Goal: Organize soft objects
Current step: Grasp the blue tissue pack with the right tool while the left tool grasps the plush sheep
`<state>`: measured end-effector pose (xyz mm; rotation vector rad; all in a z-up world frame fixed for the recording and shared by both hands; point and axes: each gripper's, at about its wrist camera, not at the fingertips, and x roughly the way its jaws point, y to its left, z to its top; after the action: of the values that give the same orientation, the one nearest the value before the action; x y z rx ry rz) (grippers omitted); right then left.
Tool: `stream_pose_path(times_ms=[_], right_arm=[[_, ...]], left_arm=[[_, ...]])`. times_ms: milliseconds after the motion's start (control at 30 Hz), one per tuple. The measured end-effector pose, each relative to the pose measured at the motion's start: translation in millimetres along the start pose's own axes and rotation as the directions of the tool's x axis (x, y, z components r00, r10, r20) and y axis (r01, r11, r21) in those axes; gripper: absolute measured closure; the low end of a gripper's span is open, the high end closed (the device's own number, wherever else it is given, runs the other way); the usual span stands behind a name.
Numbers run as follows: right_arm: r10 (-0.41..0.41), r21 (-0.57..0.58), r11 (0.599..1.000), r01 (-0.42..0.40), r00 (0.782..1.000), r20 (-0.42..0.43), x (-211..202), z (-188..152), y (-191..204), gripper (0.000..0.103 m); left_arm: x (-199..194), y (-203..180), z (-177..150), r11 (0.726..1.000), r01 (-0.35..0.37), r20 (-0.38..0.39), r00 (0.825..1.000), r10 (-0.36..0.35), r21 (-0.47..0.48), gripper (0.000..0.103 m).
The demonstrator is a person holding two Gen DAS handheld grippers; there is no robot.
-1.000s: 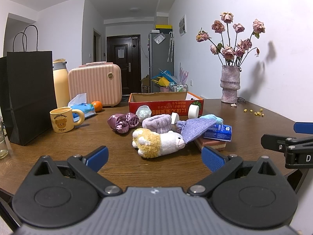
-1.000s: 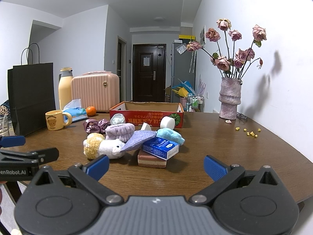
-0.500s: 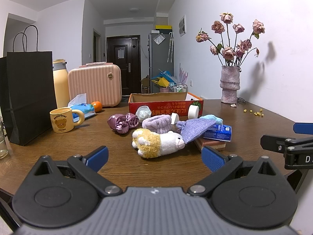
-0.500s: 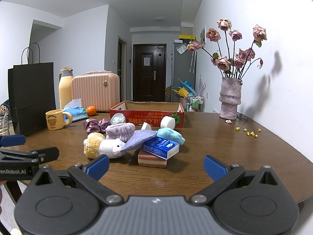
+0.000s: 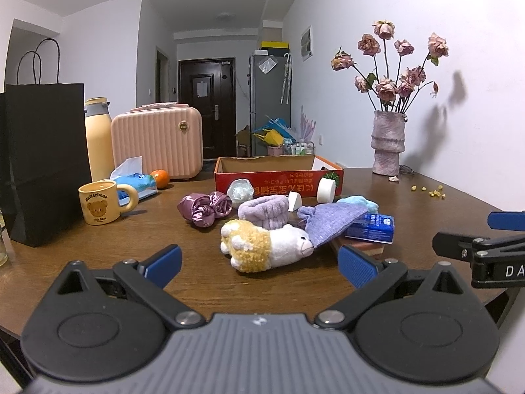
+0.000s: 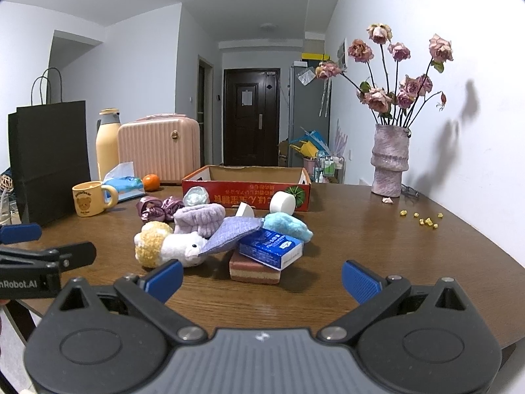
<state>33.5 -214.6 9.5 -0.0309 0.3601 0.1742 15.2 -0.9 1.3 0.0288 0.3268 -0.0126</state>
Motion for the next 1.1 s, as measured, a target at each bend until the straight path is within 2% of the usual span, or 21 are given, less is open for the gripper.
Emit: stream_pose_path(times_ms=[1100], right_arm=[[0.01,0.012,1.0,-0.009,0.991,-0.137,104,15,-8,0.0]], left_arm=[[97,11,12,0.999,0.03,-0.109,0.994,-0.031,-0.011,0.0]])
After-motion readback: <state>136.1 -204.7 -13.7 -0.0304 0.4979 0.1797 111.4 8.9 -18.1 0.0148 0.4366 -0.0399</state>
